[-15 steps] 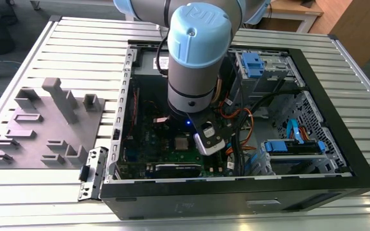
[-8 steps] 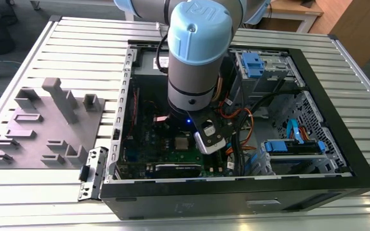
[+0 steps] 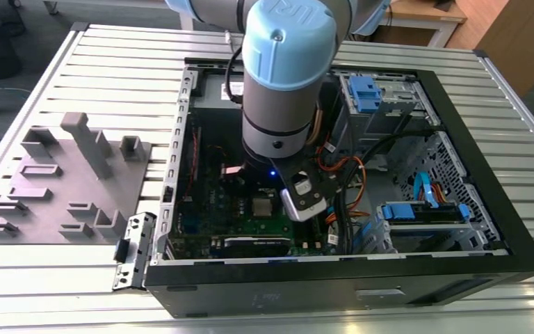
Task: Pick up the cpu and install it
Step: 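Place the cpu into insertion slot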
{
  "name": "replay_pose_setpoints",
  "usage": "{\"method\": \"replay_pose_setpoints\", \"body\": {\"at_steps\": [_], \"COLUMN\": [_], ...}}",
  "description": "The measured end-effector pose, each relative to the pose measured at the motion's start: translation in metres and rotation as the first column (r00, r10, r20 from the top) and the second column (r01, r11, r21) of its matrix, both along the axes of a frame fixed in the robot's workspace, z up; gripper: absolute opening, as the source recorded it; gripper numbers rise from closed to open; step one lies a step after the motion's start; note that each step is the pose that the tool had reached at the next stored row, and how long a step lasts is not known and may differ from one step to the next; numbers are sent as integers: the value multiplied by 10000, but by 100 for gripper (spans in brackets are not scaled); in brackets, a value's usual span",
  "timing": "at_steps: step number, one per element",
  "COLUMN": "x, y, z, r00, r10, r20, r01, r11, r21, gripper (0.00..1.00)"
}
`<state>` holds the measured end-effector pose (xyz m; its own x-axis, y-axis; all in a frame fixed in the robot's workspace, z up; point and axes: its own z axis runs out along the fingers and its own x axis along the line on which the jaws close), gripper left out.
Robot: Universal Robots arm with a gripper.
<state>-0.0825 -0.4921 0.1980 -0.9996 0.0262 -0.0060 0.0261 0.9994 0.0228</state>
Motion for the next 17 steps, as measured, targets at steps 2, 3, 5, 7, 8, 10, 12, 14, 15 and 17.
{"method": "replay_pose_setpoints", "body": {"at_steps": [2,3,5,7,8,10,12,14,15,17], "x": [0,0,0,0,0,0,0,0,0,0], "y": [0,0,1,0,0,0,0,0,0,0], "z": [26,35,36,38,40,41,43,44,45,47], "r00": [10000,10000,10000,10000,10000,10000,10000,10000,10000,10000], "r10": [0,0,0,0,0,0,0,0,-1,-1], "r20": [1,1,3,2,1,2,1,2,1,1], "r01": [0,0,0,0,0,0,0,0,1,1], "r11": [10000,10000,10000,10000,10000,10000,10000,10000,10000,10000], "r21": [2,2,6,4,2,4,3,3,3,3], "gripper": [54,54,54,54,54,54,54,52,46,40]}}
